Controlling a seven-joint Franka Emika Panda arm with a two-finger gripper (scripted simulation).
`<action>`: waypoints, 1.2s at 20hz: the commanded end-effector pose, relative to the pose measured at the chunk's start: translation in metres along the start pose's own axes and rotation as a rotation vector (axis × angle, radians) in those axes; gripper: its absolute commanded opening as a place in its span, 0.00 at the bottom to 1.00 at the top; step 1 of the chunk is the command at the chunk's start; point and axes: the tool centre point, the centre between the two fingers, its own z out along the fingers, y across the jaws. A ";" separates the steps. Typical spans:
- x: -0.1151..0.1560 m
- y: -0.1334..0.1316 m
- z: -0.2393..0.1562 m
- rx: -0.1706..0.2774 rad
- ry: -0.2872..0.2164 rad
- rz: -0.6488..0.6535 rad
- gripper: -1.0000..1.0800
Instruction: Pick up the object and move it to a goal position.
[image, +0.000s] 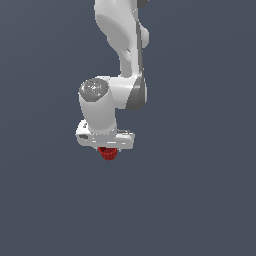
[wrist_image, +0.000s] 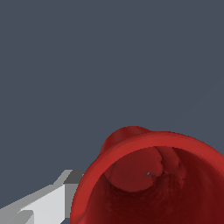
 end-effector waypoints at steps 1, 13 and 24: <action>0.013 0.016 -0.012 0.000 0.001 -0.001 0.00; 0.061 0.075 -0.050 0.000 0.001 -0.001 0.00; 0.086 0.103 -0.069 -0.001 0.001 -0.001 0.00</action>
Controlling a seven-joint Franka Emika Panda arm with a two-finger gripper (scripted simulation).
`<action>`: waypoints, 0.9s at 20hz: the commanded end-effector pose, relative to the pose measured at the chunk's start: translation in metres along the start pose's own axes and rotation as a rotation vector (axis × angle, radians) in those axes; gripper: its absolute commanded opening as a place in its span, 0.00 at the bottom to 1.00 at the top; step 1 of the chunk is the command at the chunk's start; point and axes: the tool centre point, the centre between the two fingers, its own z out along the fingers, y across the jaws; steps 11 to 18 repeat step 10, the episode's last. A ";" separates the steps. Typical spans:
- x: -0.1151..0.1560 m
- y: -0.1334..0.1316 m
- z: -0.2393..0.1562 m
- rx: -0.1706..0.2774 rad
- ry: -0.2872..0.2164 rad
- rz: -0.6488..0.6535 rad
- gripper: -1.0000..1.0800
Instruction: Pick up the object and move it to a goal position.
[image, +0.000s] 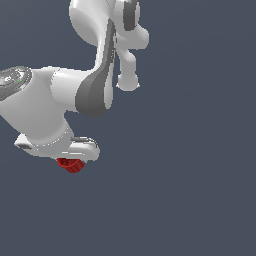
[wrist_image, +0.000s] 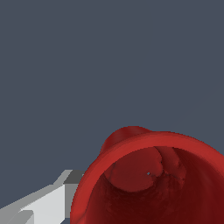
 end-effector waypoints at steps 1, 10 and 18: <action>0.004 0.004 -0.004 0.000 0.002 -0.001 0.00; 0.009 0.008 -0.007 0.000 0.002 0.000 0.00; 0.009 0.008 -0.007 0.000 0.002 0.000 0.00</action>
